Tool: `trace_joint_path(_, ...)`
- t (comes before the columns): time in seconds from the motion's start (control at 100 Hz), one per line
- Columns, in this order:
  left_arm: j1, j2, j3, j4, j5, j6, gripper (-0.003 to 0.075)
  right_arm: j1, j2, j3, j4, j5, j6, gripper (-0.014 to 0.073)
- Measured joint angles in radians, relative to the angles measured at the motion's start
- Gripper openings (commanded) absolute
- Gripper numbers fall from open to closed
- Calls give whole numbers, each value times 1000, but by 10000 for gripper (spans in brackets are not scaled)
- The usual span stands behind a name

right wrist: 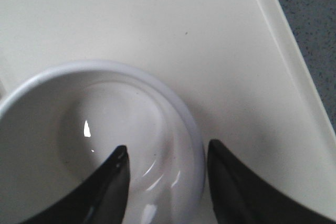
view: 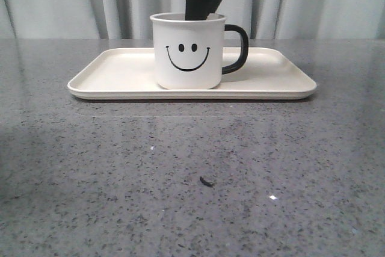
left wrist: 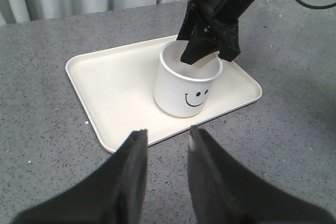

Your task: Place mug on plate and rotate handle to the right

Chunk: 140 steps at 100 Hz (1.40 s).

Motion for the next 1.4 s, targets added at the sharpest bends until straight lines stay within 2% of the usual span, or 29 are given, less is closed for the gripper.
trace_joint_path(0.4,0,0,0,0,0,0,189,0,-121,-2,0,0,30,372)
trace_joint_path(0.5,0,0,0,0,0,0,189,0,-167,-2,0,2,52,253)
trace_joint_path(0.68,0,0,1,2,0,0,189,0,-237,-2,21,4,71,-76)
trace_joint_path(0.83,0,0,15,2,-2,0,159,0,-283,-2,53,8,77,-61)
trace_joint_path(1.02,0,0,36,2,-10,0,-19,0,-345,27,119,10,81,-61)
trace_joint_path(1.23,0,0,51,6,-21,1,-19,0,-468,193,134,1,84,-61)
trace_joint_path(1.4,0,0,51,15,-25,4,-19,0,-608,394,136,-91,84,-61)
